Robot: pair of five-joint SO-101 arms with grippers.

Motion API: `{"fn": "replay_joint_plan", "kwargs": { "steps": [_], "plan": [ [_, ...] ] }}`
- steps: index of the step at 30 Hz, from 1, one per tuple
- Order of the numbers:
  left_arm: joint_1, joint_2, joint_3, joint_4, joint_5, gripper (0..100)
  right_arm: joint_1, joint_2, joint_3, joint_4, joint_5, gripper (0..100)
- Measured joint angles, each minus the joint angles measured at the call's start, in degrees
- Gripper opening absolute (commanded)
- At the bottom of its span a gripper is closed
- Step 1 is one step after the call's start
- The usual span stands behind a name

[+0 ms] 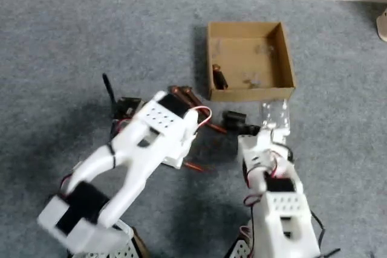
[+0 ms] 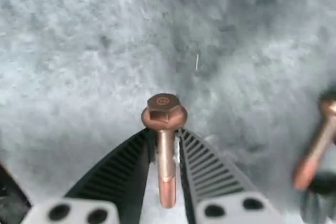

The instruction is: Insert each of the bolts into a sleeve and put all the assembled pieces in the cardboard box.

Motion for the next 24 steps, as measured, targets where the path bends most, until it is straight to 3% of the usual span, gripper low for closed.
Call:
{"fn": "replay_joint_plan", "kwargs": {
  "steps": [4, 11, 19, 24],
  "plan": [
    [0.0, -9.14, 0.0, 5.27, -7.74, 1, -2.73, -11.78, 5.54, 0.0, 1.05, 0.5],
    [-1.76, -20.31, -0.7, 5.63, -30.07, 1, -7.74, -26.29, 8.0, 0.0, 7.47, 0.5],
    [-11.96, -21.36, -2.11, -12.48, -32.7, 1, -10.29, -32.88, 8.0, 2.46, 8.09, 0.5],
    [-11.87, -21.36, -3.43, -14.42, -36.4, 1, -10.64, -33.05, 8.0, 2.81, 8.09, 0.5]
  ]
}}
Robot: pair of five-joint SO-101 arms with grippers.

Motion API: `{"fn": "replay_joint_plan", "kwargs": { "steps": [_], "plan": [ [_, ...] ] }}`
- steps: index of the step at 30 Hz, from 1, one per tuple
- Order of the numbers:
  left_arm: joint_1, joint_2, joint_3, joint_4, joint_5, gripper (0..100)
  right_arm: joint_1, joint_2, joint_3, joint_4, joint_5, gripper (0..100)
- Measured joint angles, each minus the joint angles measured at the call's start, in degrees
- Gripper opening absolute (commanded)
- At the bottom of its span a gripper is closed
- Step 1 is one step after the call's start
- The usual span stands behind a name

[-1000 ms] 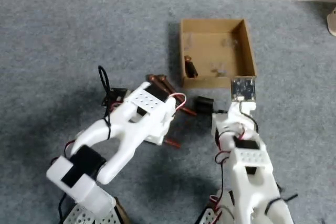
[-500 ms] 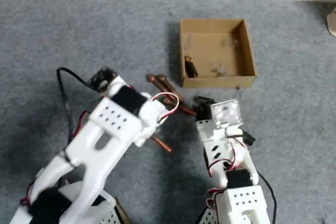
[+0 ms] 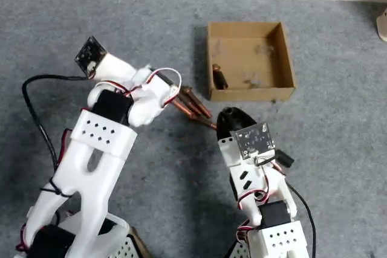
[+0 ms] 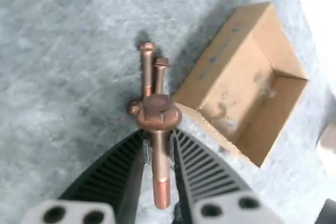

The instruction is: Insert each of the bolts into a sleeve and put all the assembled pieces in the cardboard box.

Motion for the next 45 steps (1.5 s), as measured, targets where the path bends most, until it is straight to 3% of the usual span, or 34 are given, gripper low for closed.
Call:
{"fn": "replay_joint_plan", "kwargs": {
  "steps": [7, 19, 25, 32, 39, 45],
  "plan": [
    [-0.26, 0.0, 0.0, -1.58, -11.78, 1, -1.32, 0.0, 0.0, 0.0, 0.18, 0.5],
    [-0.09, -1.41, 10.99, -23.91, -30.24, 1, -2.02, 0.0, 0.0, 1.05, 0.18, 0.5],
    [-0.09, -15.47, 28.31, -43.69, -37.45, 1, -2.11, -0.35, 0.0, -2.02, 0.18, 0.5],
    [1.23, -32.7, 41.41, -54.24, -39.3, 1, -5.1, -0.35, 0.0, -5.54, 0.18, 0.5],
    [9.41, -35.52, 45.45, -55.03, -39.3, 1, -10.2, -0.35, 0.0, -4.84, 0.18, 0.5],
    [11.34, -35.6, 46.68, -55.21, -39.3, 1, -10.64, -0.35, 0.0, -4.84, 0.18, 0.5]
  ]
}}
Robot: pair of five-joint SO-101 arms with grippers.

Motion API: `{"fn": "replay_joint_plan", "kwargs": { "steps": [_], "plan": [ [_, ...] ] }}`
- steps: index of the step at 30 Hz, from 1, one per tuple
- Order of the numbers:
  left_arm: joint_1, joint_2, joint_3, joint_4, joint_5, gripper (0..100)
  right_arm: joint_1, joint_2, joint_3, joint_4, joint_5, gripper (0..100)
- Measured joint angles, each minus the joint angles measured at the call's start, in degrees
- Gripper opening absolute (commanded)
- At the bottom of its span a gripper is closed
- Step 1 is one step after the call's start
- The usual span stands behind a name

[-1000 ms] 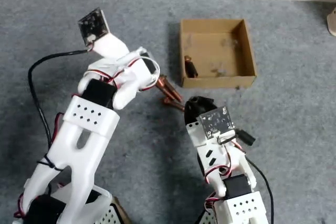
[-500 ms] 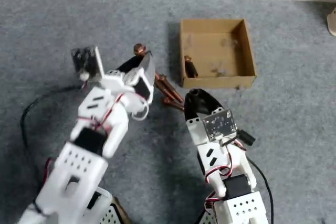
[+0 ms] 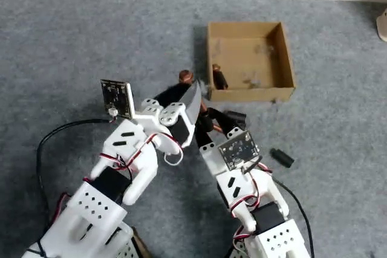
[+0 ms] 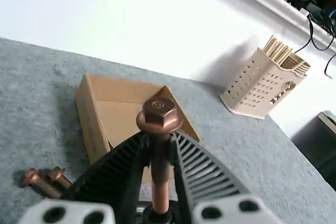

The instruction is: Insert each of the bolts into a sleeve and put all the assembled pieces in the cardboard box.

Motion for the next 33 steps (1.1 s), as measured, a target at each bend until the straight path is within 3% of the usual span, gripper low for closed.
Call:
{"fn": "replay_joint_plan", "kwargs": {
  "steps": [17, 33],
  "plan": [
    [0.7, 0.97, 1.76, 0.18, 0.0, 1, 0.0, 0.0, 0.0, 0.0, 0.0, 0.5],
    [6.15, 0.18, 1.67, 16.09, -2.99, 1, 1.32, 0.26, 0.09, 5.1, 0.26, 0.5]
  ]
}}
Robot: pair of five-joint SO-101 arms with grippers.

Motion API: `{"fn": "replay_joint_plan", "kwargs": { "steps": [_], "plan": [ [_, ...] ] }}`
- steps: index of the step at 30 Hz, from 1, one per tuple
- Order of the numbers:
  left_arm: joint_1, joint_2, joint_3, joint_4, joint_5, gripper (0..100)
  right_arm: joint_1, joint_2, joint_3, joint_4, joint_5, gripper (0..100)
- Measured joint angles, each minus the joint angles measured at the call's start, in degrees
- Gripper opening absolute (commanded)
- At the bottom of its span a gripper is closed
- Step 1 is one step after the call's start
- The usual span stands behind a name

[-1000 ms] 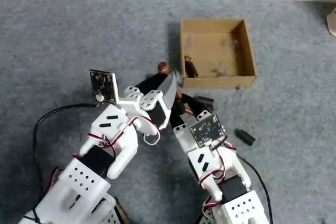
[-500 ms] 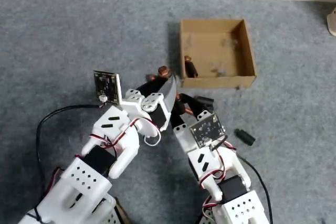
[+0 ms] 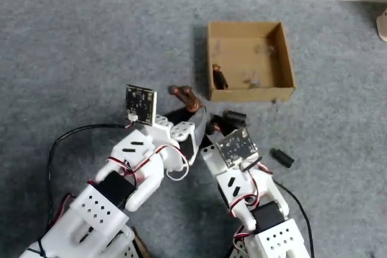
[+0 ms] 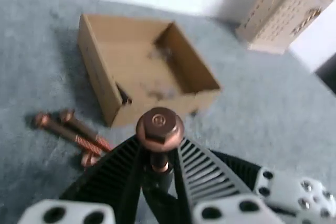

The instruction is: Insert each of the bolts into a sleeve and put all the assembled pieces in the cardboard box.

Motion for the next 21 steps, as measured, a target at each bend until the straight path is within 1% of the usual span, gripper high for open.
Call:
{"fn": "replay_joint_plan", "kwargs": {
  "steps": [1, 3, 6, 9, 12, 13, 15, 18, 21],
  "plan": [
    [0.09, 0.0, 0.35, 0.79, 0.0, 2, 0.0, 0.0, 0.0, 0.26, 0.0, 0.5],
    [0.35, -0.09, 2.11, 1.41, -0.35, 10, 0.0, 0.0, 0.0, 0.53, 0.0, 0.5],
    [0.7, -0.09, 4.92, 2.2, -0.53, 29, 0.09, -0.09, 0.0, 0.44, -0.09, 0.5],
    [0.09, -0.09, 6.33, 2.73, -2.9, 49, 0.88, 0.09, 0.0, 0.62, 0.0, 0.5],
    [-0.18, -0.09, 7.12, 2.9, -3.16, 63, 1.32, 0.09, 0.0, 0.62, 0.0, 0.5],
    [-0.26, -0.09, 7.21, 2.9, -3.08, 66, 1.32, 0.0, 0.0, 0.62, 0.0, 0.5],
    [-0.79, 0.0, 7.3, 2.9, -2.99, 68, 1.41, 0.0, 0.0, 0.62, 0.0, 0.5],
    [-2.02, 0.0, 7.3, 3.52, -2.99, 68, 1.23, -0.09, 0.0, 0.62, 0.0, 0.5],
    [-5.45, 0.7, 7.3, 6.24, -2.9, 68, 0.97, -0.09, 0.09, 0.53, 0.09, 0.5]
  ]
}}
